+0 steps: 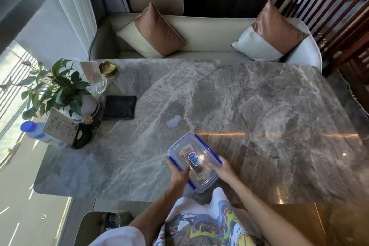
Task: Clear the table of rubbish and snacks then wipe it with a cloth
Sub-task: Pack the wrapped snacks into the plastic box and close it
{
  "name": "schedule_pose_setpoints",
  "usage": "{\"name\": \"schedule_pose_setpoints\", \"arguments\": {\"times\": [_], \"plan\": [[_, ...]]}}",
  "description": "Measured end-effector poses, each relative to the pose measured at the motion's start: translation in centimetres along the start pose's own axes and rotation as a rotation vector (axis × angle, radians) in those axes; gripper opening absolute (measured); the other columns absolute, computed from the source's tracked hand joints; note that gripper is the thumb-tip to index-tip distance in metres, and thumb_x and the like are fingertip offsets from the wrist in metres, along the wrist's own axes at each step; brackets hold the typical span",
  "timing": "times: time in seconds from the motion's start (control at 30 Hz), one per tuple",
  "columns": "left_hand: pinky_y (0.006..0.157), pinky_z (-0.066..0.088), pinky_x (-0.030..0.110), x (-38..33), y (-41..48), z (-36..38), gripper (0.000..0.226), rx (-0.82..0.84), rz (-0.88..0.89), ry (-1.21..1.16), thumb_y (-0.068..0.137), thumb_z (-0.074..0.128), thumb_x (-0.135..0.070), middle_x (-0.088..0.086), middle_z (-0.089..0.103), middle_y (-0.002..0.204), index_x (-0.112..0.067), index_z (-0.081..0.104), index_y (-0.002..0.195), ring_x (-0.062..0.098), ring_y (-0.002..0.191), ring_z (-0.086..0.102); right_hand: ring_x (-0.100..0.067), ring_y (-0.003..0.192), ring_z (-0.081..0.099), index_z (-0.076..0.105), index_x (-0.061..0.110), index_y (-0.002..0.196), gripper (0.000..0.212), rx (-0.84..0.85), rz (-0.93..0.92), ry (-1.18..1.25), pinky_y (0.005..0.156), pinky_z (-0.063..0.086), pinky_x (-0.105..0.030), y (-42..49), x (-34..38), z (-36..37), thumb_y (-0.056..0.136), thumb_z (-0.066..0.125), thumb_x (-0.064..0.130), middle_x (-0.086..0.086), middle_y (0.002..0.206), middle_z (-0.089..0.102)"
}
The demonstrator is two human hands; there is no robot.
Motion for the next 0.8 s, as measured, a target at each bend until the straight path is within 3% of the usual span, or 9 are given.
{"name": "schedule_pose_setpoints", "arguments": {"times": [0.1,0.2,0.3,0.37,0.47,0.53,0.67,0.8], "plan": [[0.105,0.044,0.055,1.2,0.6,-0.9,0.078,-0.01,-0.078,-0.019,0.092,0.06,-0.001,0.025,0.05,0.138,-0.008,0.012,0.153,0.037,0.121,0.055,-0.033,0.13,0.051,0.034,-0.004,0.145,0.074,0.065,0.074,0.02,0.107,0.043,-0.036,-0.7,-2.8,1.5,0.087,0.07,0.025,-0.023,0.142,0.05],[0.093,0.053,0.05,1.4,0.0,-0.5,0.047,0.039,-0.038,-0.007,0.094,0.056,-0.003,0.027,0.059,0.125,0.006,0.037,0.136,0.029,0.101,0.062,-0.031,0.125,0.054,0.035,-0.001,0.144,0.072,0.092,0.112,0.038,0.104,0.045,-0.036,-1.4,-4.0,1.7,0.087,0.07,0.027,-0.018,0.138,0.054],[0.066,0.061,0.03,1.6,-0.9,0.2,0.029,0.047,-0.024,-0.065,0.093,0.058,-0.003,0.007,0.066,0.101,-0.006,0.048,0.12,0.011,0.075,0.072,-0.032,0.129,0.051,0.033,0.003,0.147,0.075,0.106,0.143,0.052,0.109,0.043,-0.044,-1.3,-4.3,1.4,0.087,0.069,0.03,-0.019,0.142,0.05],[0.057,0.059,0.023,2.0,-1.5,0.3,0.027,0.034,-0.063,-0.103,0.091,0.062,-0.002,0.0,0.066,0.095,-0.017,0.049,0.111,0.01,0.073,0.071,-0.034,0.131,0.05,0.032,0.002,0.147,0.075,0.116,0.14,0.022,0.109,0.042,-0.046,-0.8,-4.3,1.0,0.087,0.07,0.027,-0.021,0.144,0.048],[0.064,0.058,0.03,2.8,-2.4,-1.4,0.027,-0.078,-0.09,-0.163,0.09,0.063,-0.003,-0.003,0.066,0.093,-0.015,0.051,0.112,0.013,0.076,0.069,-0.032,0.114,0.062,0.046,-0.002,0.136,0.059,0.186,0.063,-0.032,0.097,0.051,-0.041,-0.2,-2.8,1.5,0.087,0.07,0.019,-0.023,0.131,0.059],[0.075,0.057,0.038,2.7,-3.0,-3.5,0.033,-0.17,-0.092,-0.188,0.089,0.064,-0.006,-0.001,0.064,0.097,-0.016,0.048,0.117,0.017,0.085,0.066,-0.024,0.096,0.067,0.057,0.002,0.126,0.045,0.266,-0.026,-0.106,0.085,0.054,-0.034,-0.1,-0.5,3.2,0.086,0.07,0.018,-0.014,0.113,0.069],[0.09,0.056,0.047,1.9,-4.2,-9.4,0.042,-0.301,-0.088,-0.304,0.089,0.067,-0.014,0.004,0.063,0.109,-0.017,0.043,0.123,0.023,0.099,0.064,-0.027,0.103,0.068,0.062,0.016,0.121,0.036,0.392,-0.118,-0.264,0.096,0.053,-0.048,-0.5,4.9,8.9,0.087,0.069,0.025,-0.007,0.11,0.072],[0.099,0.048,0.059,0.9,-4.8,-18.2,0.038,-0.522,-0.037,-0.491,0.089,0.063,0.002,0.023,0.062,0.124,-0.003,0.048,0.124,0.04,0.115,0.061,-0.027,0.098,0.068,0.066,0.013,0.114,0.032,0.471,-0.283,-0.466,0.091,0.055,-0.041,-1.2,12.6,17.8,0.086,0.07,0.027,-0.008,0.106,0.073]]}}
Point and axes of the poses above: each hand's wrist, its own y-axis towards the middle knuckle, its own z-axis out of the palm, x = y × z, the point moved 10 cm from there along y, towards the middle knuckle
